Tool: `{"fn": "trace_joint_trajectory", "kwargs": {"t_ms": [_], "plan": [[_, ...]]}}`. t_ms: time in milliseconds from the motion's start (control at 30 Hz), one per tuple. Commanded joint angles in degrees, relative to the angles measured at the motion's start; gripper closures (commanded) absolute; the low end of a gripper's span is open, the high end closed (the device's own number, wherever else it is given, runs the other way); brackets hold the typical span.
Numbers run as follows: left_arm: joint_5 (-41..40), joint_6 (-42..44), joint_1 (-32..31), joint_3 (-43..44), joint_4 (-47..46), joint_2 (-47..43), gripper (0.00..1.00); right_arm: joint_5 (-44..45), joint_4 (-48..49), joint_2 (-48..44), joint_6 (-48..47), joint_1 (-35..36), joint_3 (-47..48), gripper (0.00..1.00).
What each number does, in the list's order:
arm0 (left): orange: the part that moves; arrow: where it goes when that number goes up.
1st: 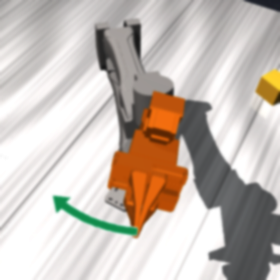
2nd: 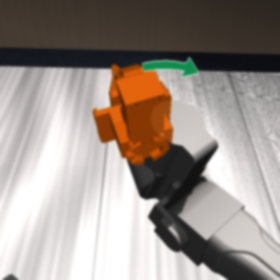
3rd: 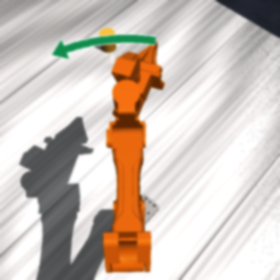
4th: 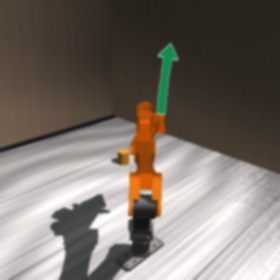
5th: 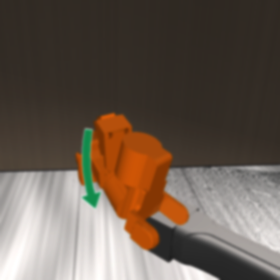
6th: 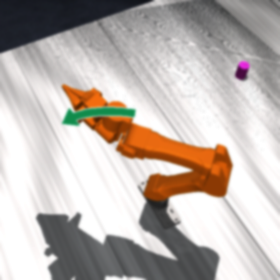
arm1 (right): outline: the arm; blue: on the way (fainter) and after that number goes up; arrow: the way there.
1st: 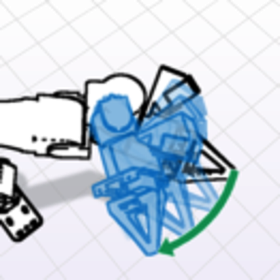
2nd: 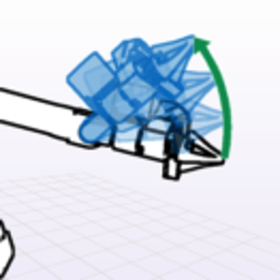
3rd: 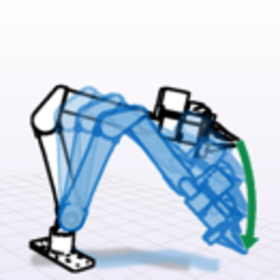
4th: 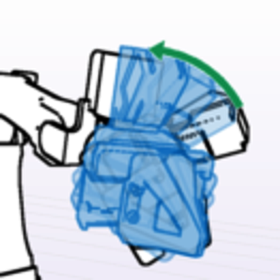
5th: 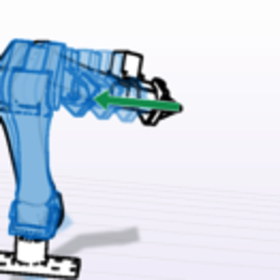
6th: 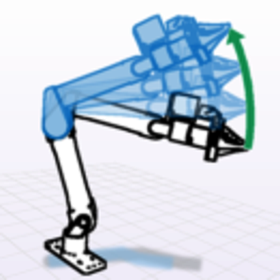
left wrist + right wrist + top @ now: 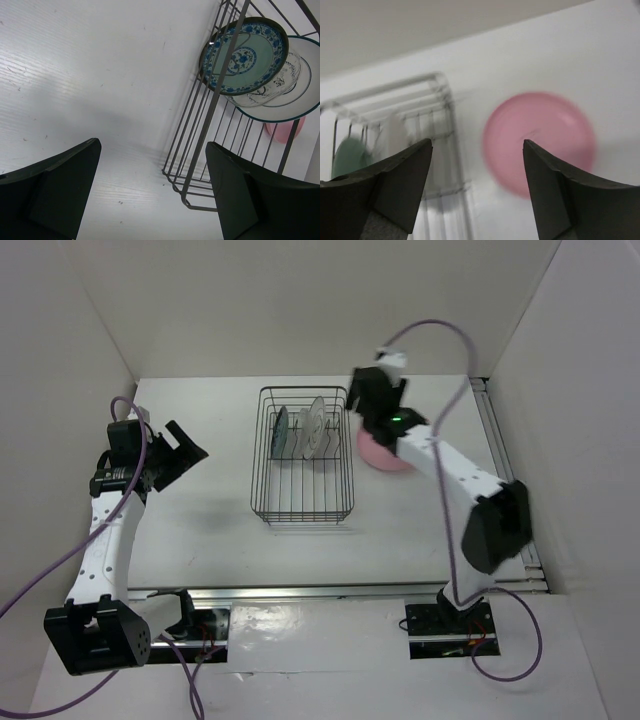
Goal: Load the plates into the dish rack
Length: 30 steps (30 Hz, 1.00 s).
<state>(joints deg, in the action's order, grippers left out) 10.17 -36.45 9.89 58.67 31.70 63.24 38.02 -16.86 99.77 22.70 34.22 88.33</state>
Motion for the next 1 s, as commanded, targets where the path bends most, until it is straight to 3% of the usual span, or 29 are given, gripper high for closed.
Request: {"fn": "trace_joint_trajectory", "kwargs": {"t_ms": [0,200,367,733,967], "plan": [[-0.3,-0.5,0.3,1.2,-1.6,-1.1,0.0,-15.5,11.4,-16.4,3.5,-16.3,-12.1,0.19],[-0.3,-0.5,0.8,1.2,-1.6,-0.5,0.0,-29.2,12.5,-18.3,8.9,-31.4,-29.2,0.19],[-0.3,-0.5,0.8,1.7,-1.6,0.6,0.0,-43.5,19.8,-13.3,10.1,-38.8,-35.3,0.21],[2.5,-1.0,5.4,1.7,-2.2,4.2,0.0,-44.2,14.3,6.2,5.7,-38.8,-20.8,0.29],[4.6,-1.0,7.5,2.2,-2.2,6.9,0.0,-35.7,8.0,9.3,6.4,-37.2,-18.1,0.36]]}}
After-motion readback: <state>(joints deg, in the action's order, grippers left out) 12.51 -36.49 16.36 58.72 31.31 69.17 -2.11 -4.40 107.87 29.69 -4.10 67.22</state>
